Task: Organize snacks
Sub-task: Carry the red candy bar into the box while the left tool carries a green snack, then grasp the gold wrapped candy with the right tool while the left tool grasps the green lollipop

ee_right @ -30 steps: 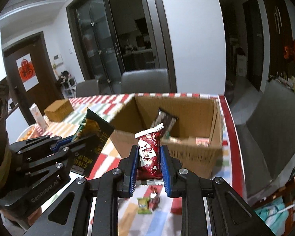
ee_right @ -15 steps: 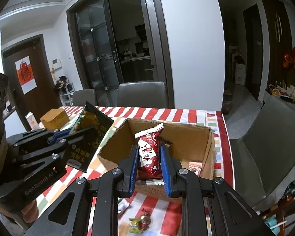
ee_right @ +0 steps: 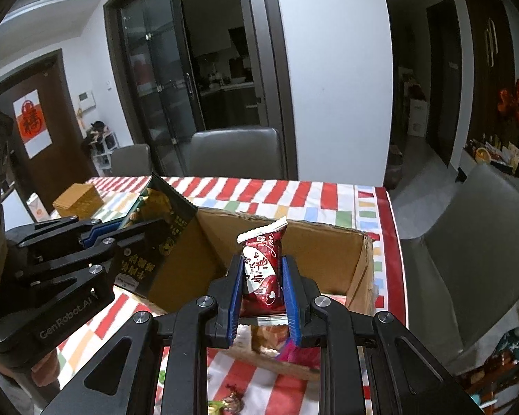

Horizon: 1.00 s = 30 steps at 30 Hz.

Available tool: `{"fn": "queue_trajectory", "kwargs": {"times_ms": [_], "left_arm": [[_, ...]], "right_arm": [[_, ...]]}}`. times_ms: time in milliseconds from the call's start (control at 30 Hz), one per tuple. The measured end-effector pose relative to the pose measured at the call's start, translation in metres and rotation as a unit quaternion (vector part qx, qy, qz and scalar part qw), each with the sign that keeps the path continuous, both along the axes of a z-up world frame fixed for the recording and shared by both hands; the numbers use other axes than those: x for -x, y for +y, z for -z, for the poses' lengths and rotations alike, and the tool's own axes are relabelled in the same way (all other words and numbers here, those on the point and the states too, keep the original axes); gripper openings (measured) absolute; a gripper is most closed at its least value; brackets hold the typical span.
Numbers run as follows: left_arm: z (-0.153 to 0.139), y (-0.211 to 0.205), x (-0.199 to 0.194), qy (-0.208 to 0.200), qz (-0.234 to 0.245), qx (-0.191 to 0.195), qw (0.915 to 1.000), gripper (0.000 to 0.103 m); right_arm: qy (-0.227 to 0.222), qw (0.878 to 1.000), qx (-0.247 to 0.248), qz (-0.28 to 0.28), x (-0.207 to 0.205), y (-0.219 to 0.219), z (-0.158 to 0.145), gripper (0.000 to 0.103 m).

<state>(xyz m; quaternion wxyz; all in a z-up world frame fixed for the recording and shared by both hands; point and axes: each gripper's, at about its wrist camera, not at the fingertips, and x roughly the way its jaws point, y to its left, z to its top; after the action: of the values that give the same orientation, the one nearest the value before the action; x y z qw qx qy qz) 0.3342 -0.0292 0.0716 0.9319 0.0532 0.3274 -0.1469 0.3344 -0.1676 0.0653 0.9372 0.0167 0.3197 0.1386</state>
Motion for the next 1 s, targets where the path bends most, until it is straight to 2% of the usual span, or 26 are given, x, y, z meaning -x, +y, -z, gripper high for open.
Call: {"fn": "queue_trajectory", "kwargs": {"times_ms": [33,67,100,167,200,233,600,1000], "left_arm": [[0.002,-0.001,-0.002,0.003,-0.002,-0.005,1.0,0.012],[0.004,-0.002,-0.004,0.004,-0.005,-0.01,0.9999,0.017],[0.005,-0.003,-0.005,0.003,-0.012,-0.019,0.9997,0.029],[0.004,-0.003,0.0,-0.009,-0.015,-0.029,0.9994,0.038],[0.004,-0.003,0.003,-0.016,-0.017,-0.032,0.9992,0.038],[0.004,-0.001,0.006,-0.018,-0.02,-0.035,0.999,0.038],[-0.002,0.024,0.056,-0.033,-0.037,-0.037,0.9981,0.045],[0.011,0.045,0.102,-0.023,-0.044,-0.029,0.9984,0.047]], "right_arm": [[0.002,1.0,0.001,0.0,-0.003,0.0,0.001,0.023],[0.005,1.0,0.003,0.002,-0.005,0.0,0.003,0.023],[0.008,1.0,0.005,0.003,-0.007,0.0,0.005,0.024],[0.016,1.0,0.004,0.004,-0.011,-0.001,0.008,0.027],[0.019,1.0,0.003,0.004,-0.01,-0.001,0.009,0.035],[0.017,1.0,0.003,0.004,-0.008,0.0,0.009,0.036],[-0.017,1.0,0.008,-0.011,0.037,0.009,0.005,0.036],[-0.009,0.999,0.005,-0.035,0.08,0.028,0.02,0.036]]}}
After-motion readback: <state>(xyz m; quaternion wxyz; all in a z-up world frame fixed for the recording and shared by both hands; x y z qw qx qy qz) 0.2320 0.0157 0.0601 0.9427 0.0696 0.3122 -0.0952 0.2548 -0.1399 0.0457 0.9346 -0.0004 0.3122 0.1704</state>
